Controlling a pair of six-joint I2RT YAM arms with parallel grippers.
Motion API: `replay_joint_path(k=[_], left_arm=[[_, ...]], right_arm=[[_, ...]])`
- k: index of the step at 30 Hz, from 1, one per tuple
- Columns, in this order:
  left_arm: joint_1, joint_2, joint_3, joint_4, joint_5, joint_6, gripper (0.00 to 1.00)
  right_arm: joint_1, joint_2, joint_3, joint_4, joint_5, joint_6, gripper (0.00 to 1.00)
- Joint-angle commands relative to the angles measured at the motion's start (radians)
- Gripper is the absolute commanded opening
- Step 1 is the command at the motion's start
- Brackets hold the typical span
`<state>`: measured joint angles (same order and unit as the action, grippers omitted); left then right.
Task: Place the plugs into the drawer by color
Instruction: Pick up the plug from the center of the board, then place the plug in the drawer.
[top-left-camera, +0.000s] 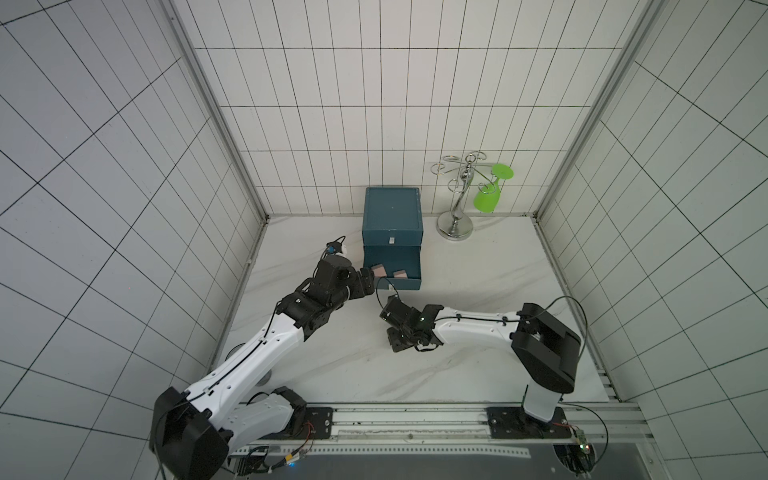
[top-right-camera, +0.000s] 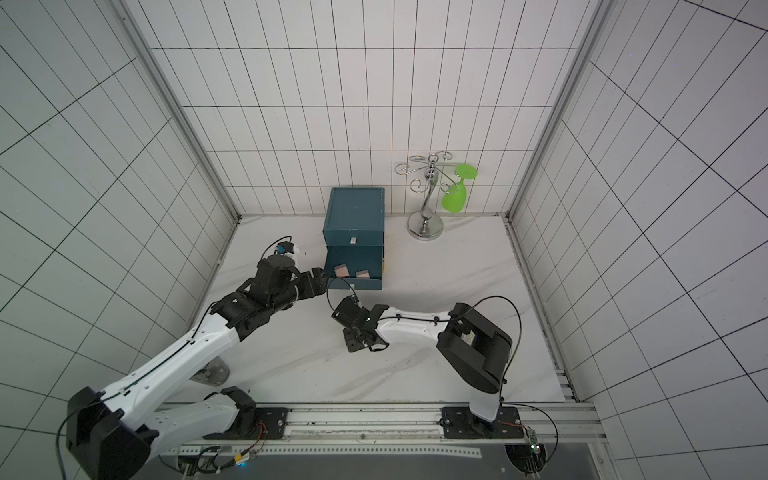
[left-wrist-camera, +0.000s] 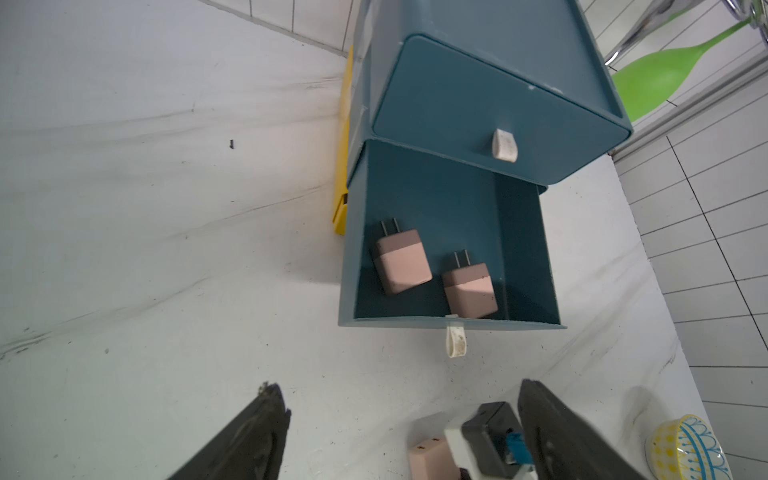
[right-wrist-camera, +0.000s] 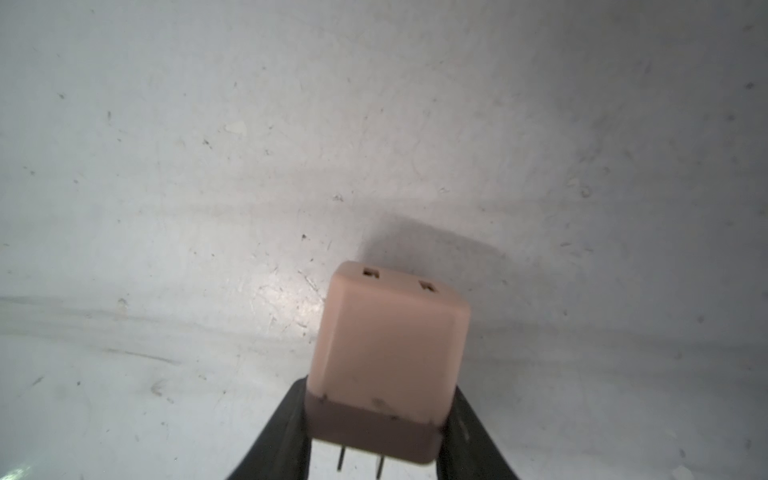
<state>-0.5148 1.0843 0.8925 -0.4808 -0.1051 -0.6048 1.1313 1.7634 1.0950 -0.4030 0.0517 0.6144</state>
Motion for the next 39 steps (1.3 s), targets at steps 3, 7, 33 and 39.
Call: replay_joint_path(k=[3,7,33,39], left_arm=[[0.054,-0.103,-0.046,0.057,0.013,-0.019,0.89],[0.103,-0.102,-0.072,0.091,0.044,-0.029,0.89],[0.126,0.050,-0.124,0.295,0.248,-0.053,0.87],[0.126,0.065,-0.113,0.300,0.269,-0.058,0.87]], right_arm=[[-0.035,-0.163,0.031,-0.039,-0.016,-0.093,0.22],[-0.099,-0.227,0.088,-0.045,-0.032,-0.125,0.20],[-0.300,0.256,0.667,-0.291,0.005,-0.297,0.30],[-0.303,0.297,0.720,-0.310,-0.037,-0.306,0.39]])
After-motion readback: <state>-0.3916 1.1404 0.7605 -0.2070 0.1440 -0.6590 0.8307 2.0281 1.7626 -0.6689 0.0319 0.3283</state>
